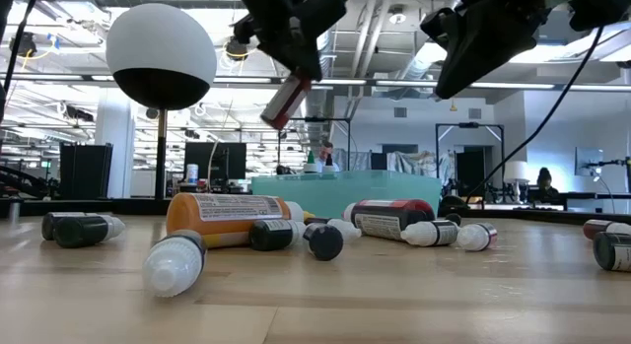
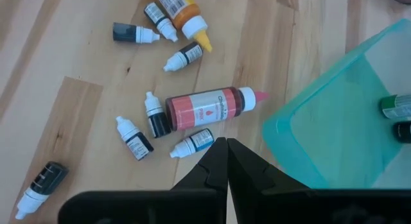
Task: Pick & Place food coloring
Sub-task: Put the large red food coloring bottle into the green bin
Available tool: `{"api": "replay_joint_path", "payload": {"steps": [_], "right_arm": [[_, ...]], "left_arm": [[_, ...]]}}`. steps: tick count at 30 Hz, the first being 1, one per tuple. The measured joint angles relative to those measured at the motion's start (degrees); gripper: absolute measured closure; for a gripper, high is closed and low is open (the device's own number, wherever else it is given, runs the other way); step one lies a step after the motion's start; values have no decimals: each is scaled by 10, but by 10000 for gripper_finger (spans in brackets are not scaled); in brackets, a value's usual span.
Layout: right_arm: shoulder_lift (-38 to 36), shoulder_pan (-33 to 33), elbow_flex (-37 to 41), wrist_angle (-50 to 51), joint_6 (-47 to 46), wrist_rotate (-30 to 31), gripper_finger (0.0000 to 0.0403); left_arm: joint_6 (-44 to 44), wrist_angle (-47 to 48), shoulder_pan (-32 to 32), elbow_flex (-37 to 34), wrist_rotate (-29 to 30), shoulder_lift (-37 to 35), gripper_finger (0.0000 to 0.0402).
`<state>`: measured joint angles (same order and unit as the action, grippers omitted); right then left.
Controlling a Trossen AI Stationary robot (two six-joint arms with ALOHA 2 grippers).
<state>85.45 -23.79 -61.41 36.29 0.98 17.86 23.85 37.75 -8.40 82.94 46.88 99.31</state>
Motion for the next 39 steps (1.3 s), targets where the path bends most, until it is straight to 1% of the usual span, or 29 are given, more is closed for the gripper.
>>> {"api": "replay_joint_path", "payload": {"steps": [5,8,11,15,18,22,26,31,39], "right_arm": [[0,-11,0,1,-10,0,403],[0,-24,0,1,-15,0,403],[0,-37,0,2,-25,0,403],[0,-56,0,8,-27,0,403],[0,-67,0,15,-37,0,403],[0,-74,0,31,-55,1,403],[0,-74,0,44,-71,1,403],[0,-74,0,52,-76,1,403],[0,-72,0,48,-70,3,403]], "left_arm": [[-17,-38,0,0,32,0,281],[-22,-50,1,0,37,0,275],[-27,-59,2,-6,50,0,278],[-29,-58,2,-17,65,0,284],[-28,-58,2,-25,77,0,282],[-26,-54,2,-26,91,0,278],[-30,-49,2,-26,103,-6,283],[-7,8,0,-26,119,-20,283],[104,143,-24,-26,177,-33,282]]}}
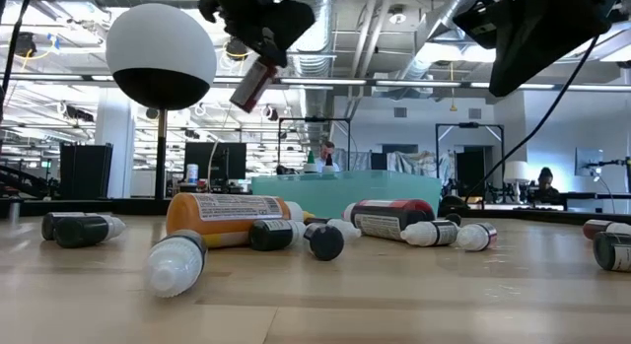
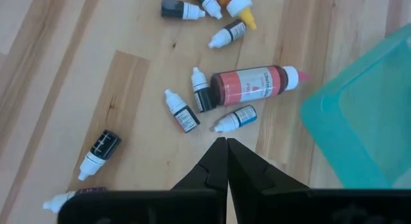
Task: Pick & Place food coloring
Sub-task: Put the large red food coloring bottle into the green bin
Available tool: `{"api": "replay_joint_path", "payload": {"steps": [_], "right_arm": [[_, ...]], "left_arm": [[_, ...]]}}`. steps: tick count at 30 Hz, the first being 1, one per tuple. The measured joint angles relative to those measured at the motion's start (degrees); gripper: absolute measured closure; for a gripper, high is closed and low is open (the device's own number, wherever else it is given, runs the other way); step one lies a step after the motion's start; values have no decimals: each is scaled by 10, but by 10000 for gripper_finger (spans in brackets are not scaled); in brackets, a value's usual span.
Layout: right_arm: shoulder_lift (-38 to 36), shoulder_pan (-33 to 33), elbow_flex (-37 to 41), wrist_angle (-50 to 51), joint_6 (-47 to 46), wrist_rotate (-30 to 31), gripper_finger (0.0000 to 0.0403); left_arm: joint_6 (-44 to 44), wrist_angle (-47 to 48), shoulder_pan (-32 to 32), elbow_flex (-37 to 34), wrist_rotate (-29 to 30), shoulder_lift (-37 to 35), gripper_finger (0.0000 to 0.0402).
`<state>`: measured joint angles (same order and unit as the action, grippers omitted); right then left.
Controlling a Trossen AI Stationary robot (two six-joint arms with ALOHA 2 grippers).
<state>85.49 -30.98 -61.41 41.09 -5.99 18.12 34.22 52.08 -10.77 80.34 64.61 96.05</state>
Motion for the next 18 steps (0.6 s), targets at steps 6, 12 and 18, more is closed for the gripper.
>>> {"api": "replay_joint_path", "payload": {"steps": [6,12,18], "right_arm": [[0,0,0,-4,4,0,403],[0,0,0,-10,4,0,403],[0,0,0,-17,4,0,403]], "left_arm": [[97,101,-23,0,35,-7,282],[152,137,-49,0,61,-15,282],[168,134,-70,0,67,-16,283]]}}
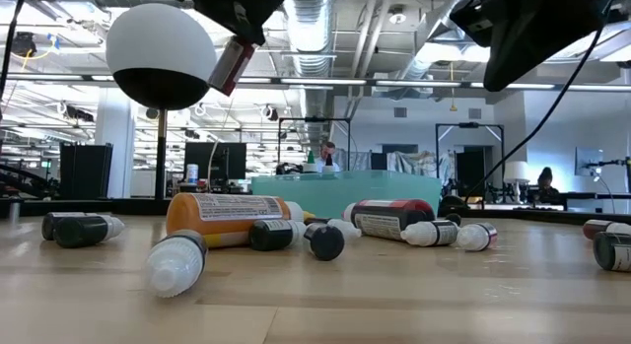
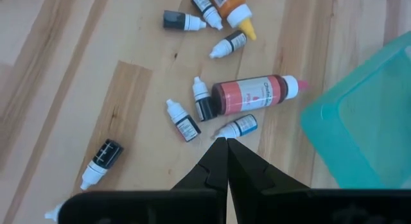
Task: Pick & Place food coloring
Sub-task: Put the large red food coloring bottle into the green bin
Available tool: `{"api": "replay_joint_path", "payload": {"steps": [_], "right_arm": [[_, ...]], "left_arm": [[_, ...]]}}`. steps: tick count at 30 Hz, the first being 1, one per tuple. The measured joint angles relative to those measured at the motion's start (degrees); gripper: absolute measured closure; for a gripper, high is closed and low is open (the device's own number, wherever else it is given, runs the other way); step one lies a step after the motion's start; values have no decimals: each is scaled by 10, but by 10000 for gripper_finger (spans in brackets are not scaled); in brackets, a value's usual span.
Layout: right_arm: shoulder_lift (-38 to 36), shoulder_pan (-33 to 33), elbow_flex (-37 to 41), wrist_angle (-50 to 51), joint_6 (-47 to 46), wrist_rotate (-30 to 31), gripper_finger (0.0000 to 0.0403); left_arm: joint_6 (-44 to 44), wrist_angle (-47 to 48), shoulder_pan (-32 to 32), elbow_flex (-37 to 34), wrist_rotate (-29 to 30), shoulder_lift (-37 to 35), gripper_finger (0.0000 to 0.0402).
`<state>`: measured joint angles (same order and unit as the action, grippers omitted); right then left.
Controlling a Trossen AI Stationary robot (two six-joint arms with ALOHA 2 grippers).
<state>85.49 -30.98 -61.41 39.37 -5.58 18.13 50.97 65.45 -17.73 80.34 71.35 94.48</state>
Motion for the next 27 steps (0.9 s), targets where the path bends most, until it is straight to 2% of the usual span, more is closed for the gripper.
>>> {"api": "replay_joint_path", "payload": {"steps": [8,15,18,27], "right_arm": [[0,0,0,-11,0,0,403],[0,0,0,-13,0,0,403],[0,0,0,-13,0,0,403],[0,0,0,-15,1,0,403]], "left_arm": [[-30,-50,-11,0,-2,0,283],[-153,-174,-10,0,-46,0,283],[-234,-246,-7,0,-88,0,283],[-460,-480,21,0,-279,1,282]]}}
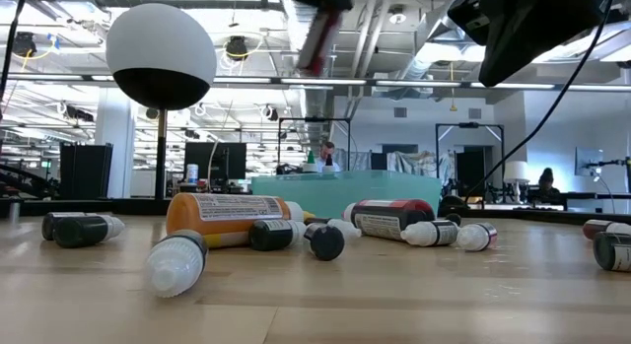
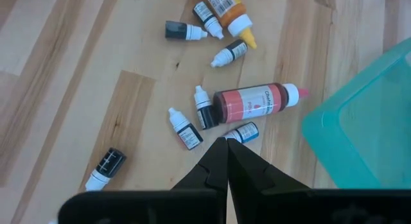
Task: Pick & Place food coloring
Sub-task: Put the large red food coloring bottle into the green bin
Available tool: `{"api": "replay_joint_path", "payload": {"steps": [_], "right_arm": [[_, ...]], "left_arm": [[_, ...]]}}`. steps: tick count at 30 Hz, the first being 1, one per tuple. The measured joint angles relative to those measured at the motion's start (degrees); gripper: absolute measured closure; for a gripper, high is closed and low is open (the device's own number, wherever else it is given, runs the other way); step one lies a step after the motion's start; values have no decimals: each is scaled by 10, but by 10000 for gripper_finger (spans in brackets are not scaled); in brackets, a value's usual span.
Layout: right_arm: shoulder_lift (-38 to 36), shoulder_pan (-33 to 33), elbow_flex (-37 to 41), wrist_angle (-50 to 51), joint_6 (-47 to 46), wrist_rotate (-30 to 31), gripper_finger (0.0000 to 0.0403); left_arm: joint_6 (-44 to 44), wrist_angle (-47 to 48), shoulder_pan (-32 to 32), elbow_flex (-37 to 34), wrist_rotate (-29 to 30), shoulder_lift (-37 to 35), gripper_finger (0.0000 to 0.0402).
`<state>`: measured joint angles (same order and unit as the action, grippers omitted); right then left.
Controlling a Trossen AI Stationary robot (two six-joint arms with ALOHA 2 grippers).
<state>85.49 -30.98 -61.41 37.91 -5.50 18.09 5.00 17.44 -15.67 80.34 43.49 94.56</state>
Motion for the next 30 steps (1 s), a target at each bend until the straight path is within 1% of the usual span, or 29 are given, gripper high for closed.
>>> {"api": "replay_joint_path", "payload": {"steps": [5,7,9,16,21,26,30], "right_arm": [[0,0,0,0,0,0,403],[0,0,0,0,0,0,403],[0,0,0,0,0,0,403],[0,0,0,0,1,0,403],[0,0,0,0,10,0,403],[0,0,0,-1,10,0,403],[0,0,0,-2,10,0,403]], "left_arm": [[-90,-97,14,0,-107,0,282],[-117,-124,18,0,-137,0,282],[-139,-148,21,0,-151,0,282],[-198,-206,26,0,-141,0,282],[-210,-246,27,0,-89,0,282],[-217,-249,27,0,-54,0,282],[-217,-249,27,0,-51,0,282]]}}
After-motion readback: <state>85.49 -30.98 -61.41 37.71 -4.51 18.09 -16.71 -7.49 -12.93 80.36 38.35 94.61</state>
